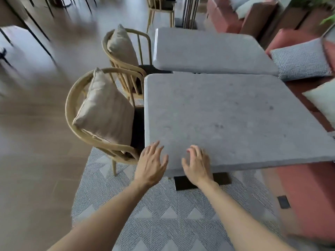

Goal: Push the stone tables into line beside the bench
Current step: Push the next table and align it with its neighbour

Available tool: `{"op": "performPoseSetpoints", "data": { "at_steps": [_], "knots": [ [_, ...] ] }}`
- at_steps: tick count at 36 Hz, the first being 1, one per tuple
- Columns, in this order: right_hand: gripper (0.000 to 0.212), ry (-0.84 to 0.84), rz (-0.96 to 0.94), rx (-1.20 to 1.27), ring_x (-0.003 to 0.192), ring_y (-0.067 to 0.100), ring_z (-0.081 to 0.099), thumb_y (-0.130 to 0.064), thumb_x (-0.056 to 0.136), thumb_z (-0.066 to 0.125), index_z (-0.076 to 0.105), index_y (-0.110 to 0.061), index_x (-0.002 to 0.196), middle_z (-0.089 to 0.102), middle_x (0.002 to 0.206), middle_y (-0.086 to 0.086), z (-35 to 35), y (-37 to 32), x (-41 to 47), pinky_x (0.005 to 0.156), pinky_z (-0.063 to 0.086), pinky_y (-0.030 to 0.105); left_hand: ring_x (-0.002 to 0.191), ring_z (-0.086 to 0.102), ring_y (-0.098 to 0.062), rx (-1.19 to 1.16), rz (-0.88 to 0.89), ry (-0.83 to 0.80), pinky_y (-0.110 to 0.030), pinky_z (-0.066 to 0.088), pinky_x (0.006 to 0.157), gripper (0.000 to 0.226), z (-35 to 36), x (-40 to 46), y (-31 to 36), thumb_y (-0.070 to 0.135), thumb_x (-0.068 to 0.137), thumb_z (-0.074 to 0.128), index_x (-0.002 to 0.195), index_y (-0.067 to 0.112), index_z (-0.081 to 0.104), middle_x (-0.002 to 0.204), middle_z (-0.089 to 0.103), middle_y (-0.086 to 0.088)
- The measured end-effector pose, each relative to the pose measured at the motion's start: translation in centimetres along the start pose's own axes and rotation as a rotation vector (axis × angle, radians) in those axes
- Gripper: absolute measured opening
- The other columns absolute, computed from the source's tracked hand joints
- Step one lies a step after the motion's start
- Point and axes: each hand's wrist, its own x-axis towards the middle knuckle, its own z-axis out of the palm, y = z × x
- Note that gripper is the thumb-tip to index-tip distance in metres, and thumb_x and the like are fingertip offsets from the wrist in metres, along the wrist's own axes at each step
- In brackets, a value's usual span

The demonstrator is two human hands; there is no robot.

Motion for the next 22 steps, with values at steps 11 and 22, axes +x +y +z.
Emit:
{"op": "performPoseSetpoints", "data": {
  "at_steps": [11, 22],
  "knots": [
    [0.042, 0.291, -0.133, -0.287, 0.116, 0.034, 0.050, -0.036, 0.086, 0.047, 0.056, -0.007, 0.116, 0.056, 0.127, 0.017, 6.1, 1.4, 2.1, 0.104, 0.034, 0.047, 0.142, 0.038, -0.028, 0.145, 0.114, 0.160, -0.045, 0.021, 0.120, 0.049, 6.1, 2.3, -1.8, 0.045, 0.094, 0.046, 0.130, 0.014, 0.055, 0.149, 0.047, -0.006],
    [0.039, 0.307, -0.181, -0.273, 0.108, 0.036, 0.053, -0.037, 0.084, 0.050, 0.059, -0.007, 0.107, 0.059, 0.120, 0.018, 5.5, 1.7, 2.3, 0.100, 0.038, 0.047, 0.131, 0.047, -0.029, 0.162, 0.072, 0.281, -0.045, 0.027, 0.116, 0.042, 6.7, 2.8, -1.0, 0.045, 0.088, 0.048, 0.115, 0.014, 0.059, 0.135, 0.056, -0.006]
  ]
}}
